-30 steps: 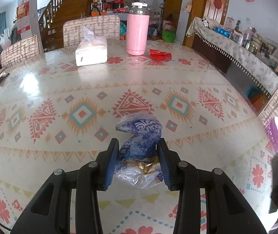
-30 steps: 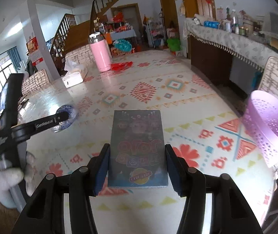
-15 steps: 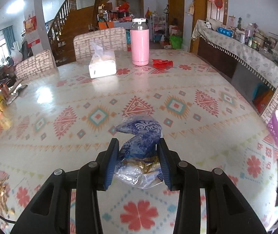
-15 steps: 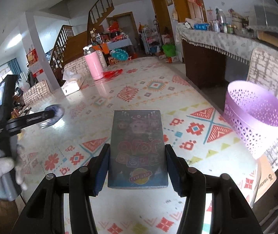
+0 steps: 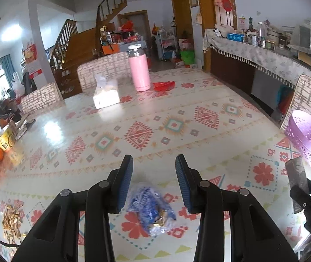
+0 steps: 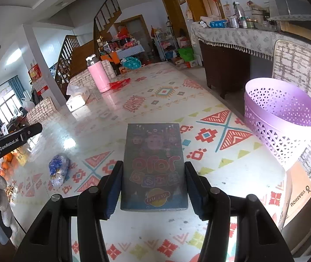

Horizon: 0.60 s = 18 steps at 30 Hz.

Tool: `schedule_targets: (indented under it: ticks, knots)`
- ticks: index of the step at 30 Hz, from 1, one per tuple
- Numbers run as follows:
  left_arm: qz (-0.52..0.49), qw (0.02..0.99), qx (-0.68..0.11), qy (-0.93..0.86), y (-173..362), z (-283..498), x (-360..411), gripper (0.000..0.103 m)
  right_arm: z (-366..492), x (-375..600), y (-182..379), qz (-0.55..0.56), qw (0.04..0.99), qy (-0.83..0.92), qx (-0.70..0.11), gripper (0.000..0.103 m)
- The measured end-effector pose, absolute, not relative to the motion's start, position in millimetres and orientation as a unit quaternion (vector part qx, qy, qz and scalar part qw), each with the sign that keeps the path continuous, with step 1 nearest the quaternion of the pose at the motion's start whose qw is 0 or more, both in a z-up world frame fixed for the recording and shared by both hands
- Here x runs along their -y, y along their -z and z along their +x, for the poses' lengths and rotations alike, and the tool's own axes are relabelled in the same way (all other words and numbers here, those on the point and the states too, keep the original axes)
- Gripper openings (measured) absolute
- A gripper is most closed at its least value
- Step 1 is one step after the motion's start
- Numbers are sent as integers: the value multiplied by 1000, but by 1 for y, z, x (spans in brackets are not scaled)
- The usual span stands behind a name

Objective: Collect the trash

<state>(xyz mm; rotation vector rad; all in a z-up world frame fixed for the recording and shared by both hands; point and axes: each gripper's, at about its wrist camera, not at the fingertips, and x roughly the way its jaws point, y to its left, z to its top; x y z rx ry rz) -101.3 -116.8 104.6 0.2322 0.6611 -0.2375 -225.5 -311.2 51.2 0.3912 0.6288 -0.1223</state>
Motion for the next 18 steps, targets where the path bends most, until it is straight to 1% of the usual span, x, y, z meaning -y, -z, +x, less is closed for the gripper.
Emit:
schedule_targets:
  ticks: [6,8,9,10,15,18]
  knots:
    - [74,917,-370,133,-88,-84,98,40,-226,316,-45,196,928,57,-312,59]
    - [66,911,-383,138,-83,-78,91,49,-226,319,-43,201,926,57,-313,59]
    - [59,906,-393,147,-77,-74,85,57,-226,320,-42,204,926,56,-314,59]
    - [55,903,-399,153,-74,-74,81,63,-225,320,-40,205,925,56,-314,59]
    - [85,884,-430,166,-45,-72,83,74,-219,321,-33,210,921,46,-324,59]
    - [93,875,-451,152,-26,-66,86,74,-218,320,-31,210,920,42,-327,59]
